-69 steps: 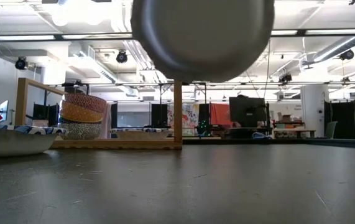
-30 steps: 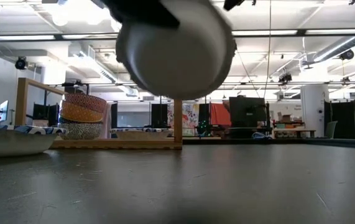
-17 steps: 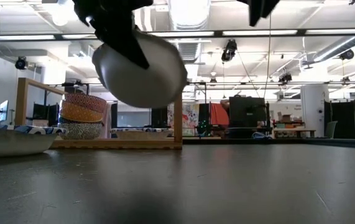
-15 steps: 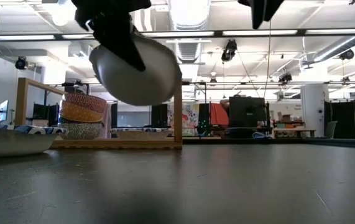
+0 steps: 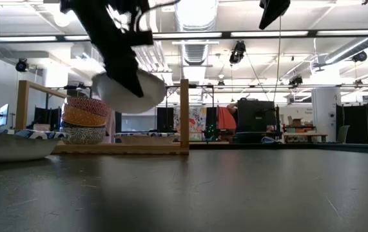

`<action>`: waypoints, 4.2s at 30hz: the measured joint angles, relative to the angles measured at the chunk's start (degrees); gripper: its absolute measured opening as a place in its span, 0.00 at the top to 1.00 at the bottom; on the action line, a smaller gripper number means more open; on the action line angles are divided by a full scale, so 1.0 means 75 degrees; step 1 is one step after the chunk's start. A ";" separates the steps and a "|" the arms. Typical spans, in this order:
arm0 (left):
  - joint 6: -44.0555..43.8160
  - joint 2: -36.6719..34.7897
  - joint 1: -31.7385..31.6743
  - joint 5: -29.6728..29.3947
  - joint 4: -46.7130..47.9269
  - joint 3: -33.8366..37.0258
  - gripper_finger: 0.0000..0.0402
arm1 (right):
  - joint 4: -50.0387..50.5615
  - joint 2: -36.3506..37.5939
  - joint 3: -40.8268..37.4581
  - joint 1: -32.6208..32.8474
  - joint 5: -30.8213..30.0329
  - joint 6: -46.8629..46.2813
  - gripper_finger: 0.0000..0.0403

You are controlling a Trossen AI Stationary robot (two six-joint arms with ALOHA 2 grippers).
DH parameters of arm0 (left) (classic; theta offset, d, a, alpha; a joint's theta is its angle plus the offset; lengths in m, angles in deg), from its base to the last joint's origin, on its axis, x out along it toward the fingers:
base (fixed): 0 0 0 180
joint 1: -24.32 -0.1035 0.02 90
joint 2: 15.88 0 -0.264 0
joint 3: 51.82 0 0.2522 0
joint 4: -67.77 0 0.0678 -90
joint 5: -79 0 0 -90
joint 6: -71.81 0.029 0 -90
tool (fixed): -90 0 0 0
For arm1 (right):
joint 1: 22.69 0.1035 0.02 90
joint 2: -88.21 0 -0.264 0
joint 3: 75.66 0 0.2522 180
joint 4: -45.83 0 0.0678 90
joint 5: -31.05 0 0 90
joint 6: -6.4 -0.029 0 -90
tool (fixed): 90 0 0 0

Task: Place and stack bowls onto a shelf
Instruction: Stack the white bowl on top of the white bowl on the shelf

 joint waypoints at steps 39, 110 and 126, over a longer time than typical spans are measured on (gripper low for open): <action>0.1553 0.0574 -0.2012 0.0737 -0.3836 0.1044 0.60 | -0.0245 0.0339 -0.2294 0.0000 0.0136 0.0090 0.50; 0.0596 -0.0825 -0.1710 0.2658 -0.0123 0.1212 0.60 | -0.0447 0.0339 -0.2338 0.0003 0.0136 0.0085 0.50; 0.0703 0.0073 -0.1628 0.2538 -0.0752 0.1245 0.60 | -0.0446 0.0339 -0.2341 0.0003 0.0136 0.0008 0.50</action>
